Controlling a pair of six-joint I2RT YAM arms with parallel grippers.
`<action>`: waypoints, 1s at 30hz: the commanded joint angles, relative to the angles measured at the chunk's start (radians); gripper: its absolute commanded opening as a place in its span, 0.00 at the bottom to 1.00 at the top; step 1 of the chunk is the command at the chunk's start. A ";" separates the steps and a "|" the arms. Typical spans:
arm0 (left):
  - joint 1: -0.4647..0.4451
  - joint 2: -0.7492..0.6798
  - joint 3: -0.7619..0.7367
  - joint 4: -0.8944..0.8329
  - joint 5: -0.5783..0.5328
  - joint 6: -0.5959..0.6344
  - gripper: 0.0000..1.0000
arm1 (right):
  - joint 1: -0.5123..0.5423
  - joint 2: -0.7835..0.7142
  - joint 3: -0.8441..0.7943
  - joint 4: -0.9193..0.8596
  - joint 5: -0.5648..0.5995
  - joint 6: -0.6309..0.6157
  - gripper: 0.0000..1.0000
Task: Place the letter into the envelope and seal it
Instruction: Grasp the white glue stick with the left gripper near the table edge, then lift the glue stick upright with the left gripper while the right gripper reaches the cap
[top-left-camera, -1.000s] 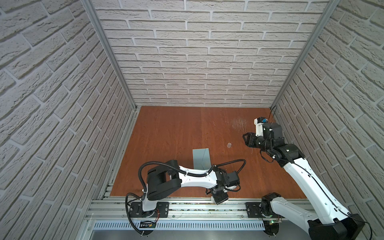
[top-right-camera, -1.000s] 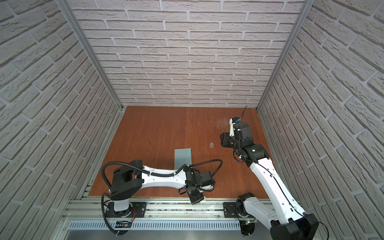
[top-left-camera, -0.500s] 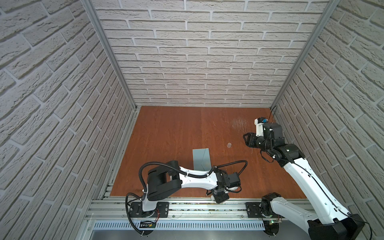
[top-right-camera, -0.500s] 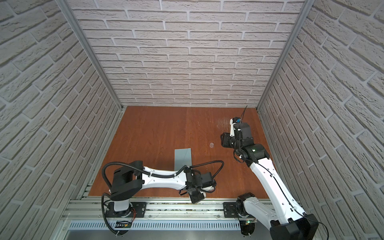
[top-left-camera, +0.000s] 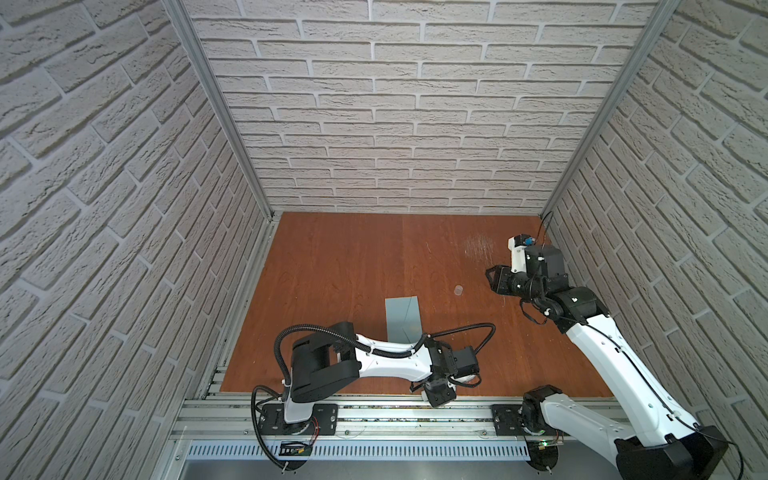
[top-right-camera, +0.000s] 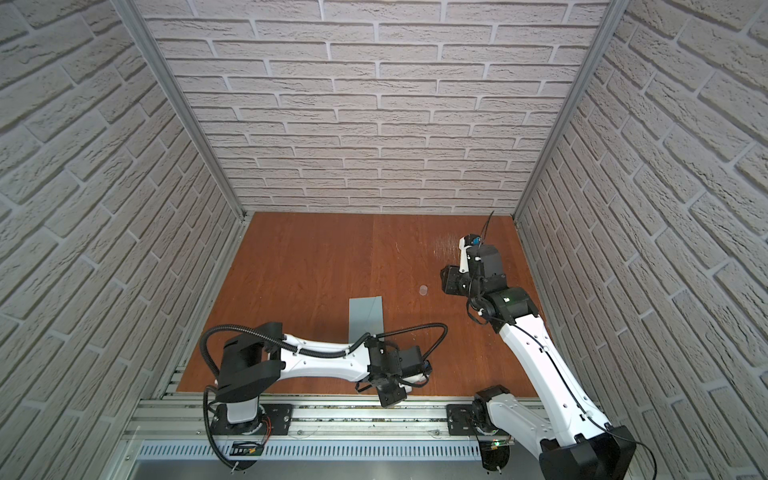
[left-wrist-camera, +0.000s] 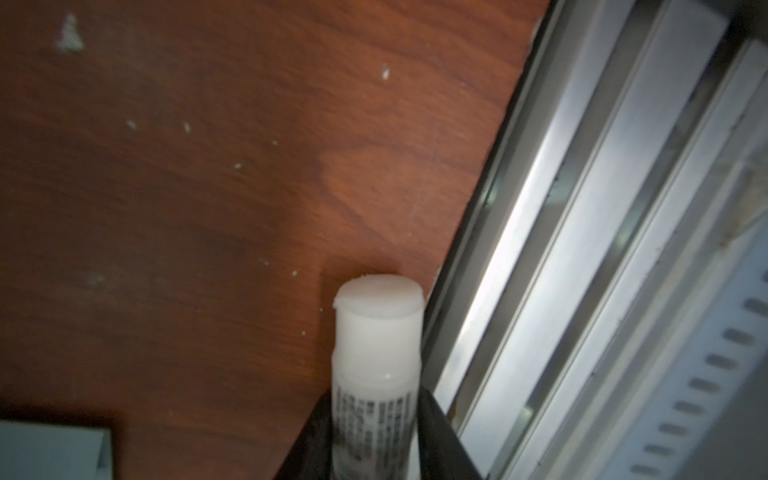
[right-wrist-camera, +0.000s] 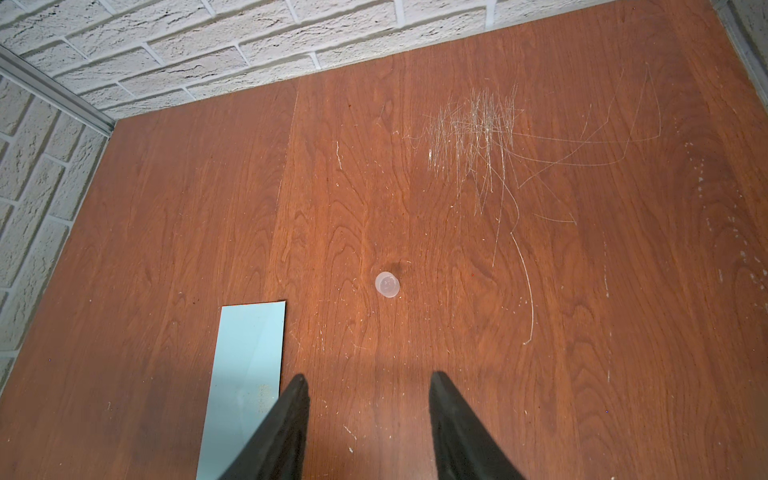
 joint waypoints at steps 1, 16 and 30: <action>-0.009 0.051 -0.060 -0.038 0.001 -0.001 0.28 | -0.008 0.000 0.022 0.018 -0.013 0.015 0.48; 0.133 -0.342 -0.151 0.107 -0.069 0.045 0.18 | -0.029 0.098 0.119 -0.051 0.020 0.136 0.49; 0.577 -0.661 -0.381 0.643 0.208 0.059 0.19 | -0.008 0.461 0.260 -0.207 -0.076 0.114 0.48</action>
